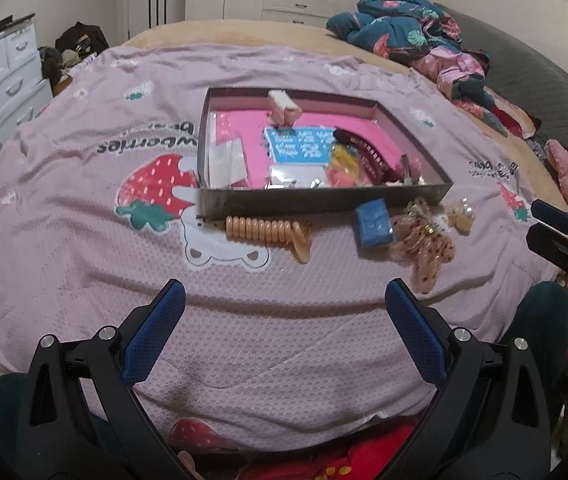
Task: Organize jewelry
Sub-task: 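Withdraw both tools from the box back toward the remaining accessories, then grasp the sheer bow clip with the right tool while the left tool grasps the peach coiled hair tie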
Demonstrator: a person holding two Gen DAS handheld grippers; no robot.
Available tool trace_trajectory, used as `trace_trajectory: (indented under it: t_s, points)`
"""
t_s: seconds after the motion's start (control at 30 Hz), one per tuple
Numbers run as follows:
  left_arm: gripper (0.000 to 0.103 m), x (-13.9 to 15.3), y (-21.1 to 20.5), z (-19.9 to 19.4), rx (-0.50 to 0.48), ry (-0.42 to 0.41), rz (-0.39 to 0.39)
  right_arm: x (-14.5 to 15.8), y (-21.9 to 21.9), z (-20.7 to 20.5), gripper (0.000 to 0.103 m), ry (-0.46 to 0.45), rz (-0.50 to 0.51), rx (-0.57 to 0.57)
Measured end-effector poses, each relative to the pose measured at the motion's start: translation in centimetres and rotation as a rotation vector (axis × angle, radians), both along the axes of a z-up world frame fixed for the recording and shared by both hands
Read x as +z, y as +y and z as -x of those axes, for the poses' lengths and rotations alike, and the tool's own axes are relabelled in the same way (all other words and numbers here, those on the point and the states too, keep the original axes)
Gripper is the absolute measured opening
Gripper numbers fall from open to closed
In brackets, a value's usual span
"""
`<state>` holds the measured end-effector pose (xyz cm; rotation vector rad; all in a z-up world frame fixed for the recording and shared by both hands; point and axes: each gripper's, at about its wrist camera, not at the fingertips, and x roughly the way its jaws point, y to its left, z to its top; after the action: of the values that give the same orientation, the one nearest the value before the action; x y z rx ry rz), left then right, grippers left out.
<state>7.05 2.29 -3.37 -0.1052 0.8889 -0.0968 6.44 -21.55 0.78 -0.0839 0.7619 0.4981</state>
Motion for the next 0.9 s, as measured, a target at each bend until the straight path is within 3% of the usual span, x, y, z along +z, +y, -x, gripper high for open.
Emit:
trace_trajectory:
  t_s: [0.3,0.43,0.67,0.9]
  points:
    - [0.094,-2.6,0.7,-2.0,0.032,0.064,0.002,-3.0,1.1,-1.5,0.098,0.052,0.051,0.01]
    - [0.093,-3.4,0.8,-3.4,0.036,0.085,0.047,-4.3,1.3,-2.5,0.098,0.076,0.072,-0.002]
    - [0.093,-4.4,1.1,-6.2,0.056,0.118,0.196,-5.6,1.4,-3.7,0.098,0.095,0.091,-0.014]
    - [0.093,-5.1,1.2,-8.1,0.106,0.137,0.221,-6.3,1.8,-5.2,0.098,0.106,0.11,-0.016]
